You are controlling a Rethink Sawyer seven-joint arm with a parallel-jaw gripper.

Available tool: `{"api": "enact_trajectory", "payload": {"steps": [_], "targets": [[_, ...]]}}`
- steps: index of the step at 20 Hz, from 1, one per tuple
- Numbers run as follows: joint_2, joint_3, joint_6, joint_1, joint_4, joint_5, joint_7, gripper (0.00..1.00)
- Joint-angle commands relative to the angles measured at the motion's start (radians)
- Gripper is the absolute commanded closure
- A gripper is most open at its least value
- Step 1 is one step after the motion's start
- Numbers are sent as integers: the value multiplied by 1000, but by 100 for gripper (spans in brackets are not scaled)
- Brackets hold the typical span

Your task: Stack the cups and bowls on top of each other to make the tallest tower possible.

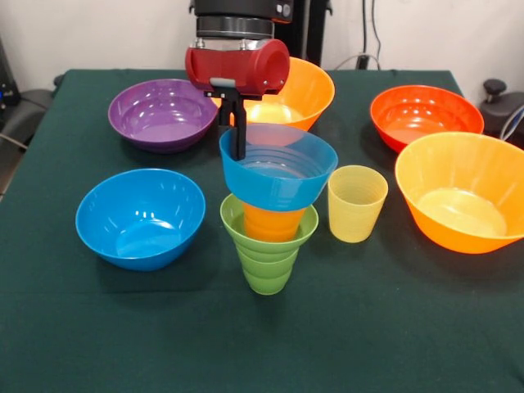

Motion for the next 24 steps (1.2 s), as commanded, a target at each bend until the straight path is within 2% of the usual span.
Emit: {"api": "enact_trajectory", "payload": {"steps": [1,17,24], "targets": [[71,43,83,-4,33,-19,97,100],[81,13,85,27,8,-4,103,100],[84,22,70,18,13,-14,99,100]]}}
